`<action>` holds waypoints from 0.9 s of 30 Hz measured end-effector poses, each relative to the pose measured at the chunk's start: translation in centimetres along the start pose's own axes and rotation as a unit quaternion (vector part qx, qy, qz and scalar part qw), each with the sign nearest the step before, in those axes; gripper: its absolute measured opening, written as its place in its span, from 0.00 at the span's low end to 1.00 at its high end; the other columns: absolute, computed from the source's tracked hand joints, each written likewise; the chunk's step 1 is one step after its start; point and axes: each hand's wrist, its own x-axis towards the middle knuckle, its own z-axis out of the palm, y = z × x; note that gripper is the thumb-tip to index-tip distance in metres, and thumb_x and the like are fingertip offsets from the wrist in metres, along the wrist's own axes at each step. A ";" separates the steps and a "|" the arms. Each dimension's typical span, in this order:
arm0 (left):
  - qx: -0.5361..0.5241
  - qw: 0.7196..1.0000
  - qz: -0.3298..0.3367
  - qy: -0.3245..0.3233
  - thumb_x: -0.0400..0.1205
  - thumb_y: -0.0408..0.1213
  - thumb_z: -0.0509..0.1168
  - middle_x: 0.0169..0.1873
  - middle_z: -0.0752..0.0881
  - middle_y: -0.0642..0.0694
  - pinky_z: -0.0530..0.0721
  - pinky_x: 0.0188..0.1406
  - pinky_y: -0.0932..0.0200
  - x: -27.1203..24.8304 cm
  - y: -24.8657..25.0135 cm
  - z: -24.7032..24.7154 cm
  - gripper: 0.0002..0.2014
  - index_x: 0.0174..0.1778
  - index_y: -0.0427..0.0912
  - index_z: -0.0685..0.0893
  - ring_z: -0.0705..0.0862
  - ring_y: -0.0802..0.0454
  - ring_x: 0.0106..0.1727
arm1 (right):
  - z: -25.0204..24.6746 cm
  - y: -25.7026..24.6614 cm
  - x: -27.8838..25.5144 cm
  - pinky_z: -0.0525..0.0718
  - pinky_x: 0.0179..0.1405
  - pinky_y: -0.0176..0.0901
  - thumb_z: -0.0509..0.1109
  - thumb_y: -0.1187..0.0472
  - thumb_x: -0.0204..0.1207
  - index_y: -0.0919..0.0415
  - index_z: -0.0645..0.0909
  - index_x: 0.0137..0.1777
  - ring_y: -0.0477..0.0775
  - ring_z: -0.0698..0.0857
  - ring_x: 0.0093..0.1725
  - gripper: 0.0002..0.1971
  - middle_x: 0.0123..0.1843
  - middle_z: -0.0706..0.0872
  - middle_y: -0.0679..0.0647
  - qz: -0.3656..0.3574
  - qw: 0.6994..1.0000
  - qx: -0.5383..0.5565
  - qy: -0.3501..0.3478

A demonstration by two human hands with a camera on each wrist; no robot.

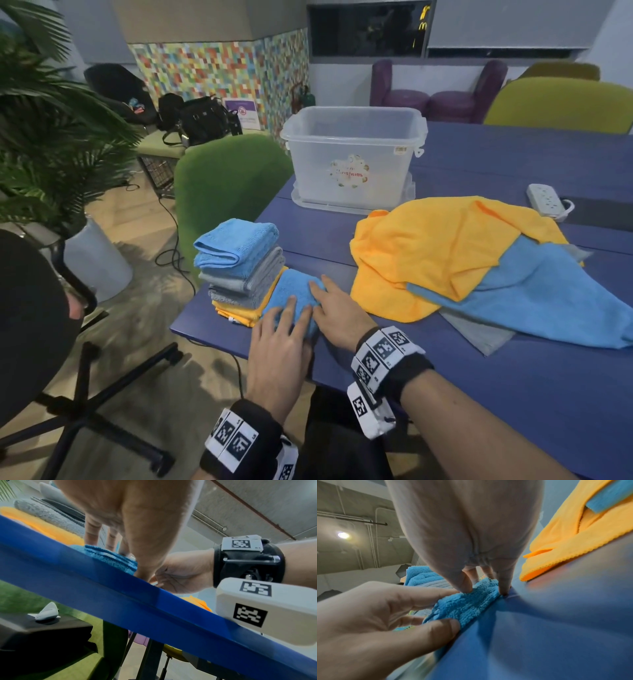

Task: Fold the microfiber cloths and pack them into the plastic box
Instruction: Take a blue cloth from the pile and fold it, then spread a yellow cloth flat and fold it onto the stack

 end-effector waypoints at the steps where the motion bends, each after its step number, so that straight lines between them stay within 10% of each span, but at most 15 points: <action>1: 0.003 1.000 -0.004 -0.005 0.71 0.38 0.81 0.73 0.84 0.39 0.86 0.58 0.39 0.1 0.0 0.0 0.31 0.72 0.44 0.86 0.84 0.36 0.64 | 0.0 -0.1 0.0 0.61 0.85 0.48 0.52 0.61 0.91 0.58 0.53 0.90 0.59 0.56 0.89 0.29 0.92 0.44 0.57 0.001 1.000 -0.004 -0.002; 17: -0.023 0.999 -0.032 -0.020 0.72 0.49 0.77 0.75 0.81 0.38 0.83 0.65 0.37 0.3 -0.2 -0.6 0.34 0.75 0.42 0.83 0.79 0.35 0.70 | -1.0 -0.8 -0.2 0.61 0.86 0.57 0.54 0.57 0.90 0.53 0.52 0.90 0.62 0.54 0.89 0.30 0.92 0.47 0.57 -0.010 1.000 0.007 0.004; 21: -0.055 0.998 -0.037 0.006 0.73 0.64 0.60 0.74 0.82 0.38 0.80 0.68 0.36 0.4 1.3 -2.6 0.39 0.74 0.42 0.82 0.79 0.35 0.71 | -3.7 1.1 -3.2 0.62 0.84 0.49 0.59 0.56 0.89 0.56 0.59 0.89 0.56 0.61 0.87 0.29 0.88 0.63 0.58 -0.037 0.996 0.029 0.078; 27: -0.190 0.979 0.012 0.070 0.77 0.63 0.63 0.72 0.83 0.42 0.81 0.71 0.42 3.6 6.5 -6.8 0.34 0.71 0.43 0.84 0.80 0.39 0.71 | -11.2 6.7 -8.6 0.78 0.69 0.53 0.64 0.53 0.86 0.51 0.78 0.78 0.56 0.81 0.71 0.21 0.72 0.84 0.52 0.052 0.982 -0.036 0.180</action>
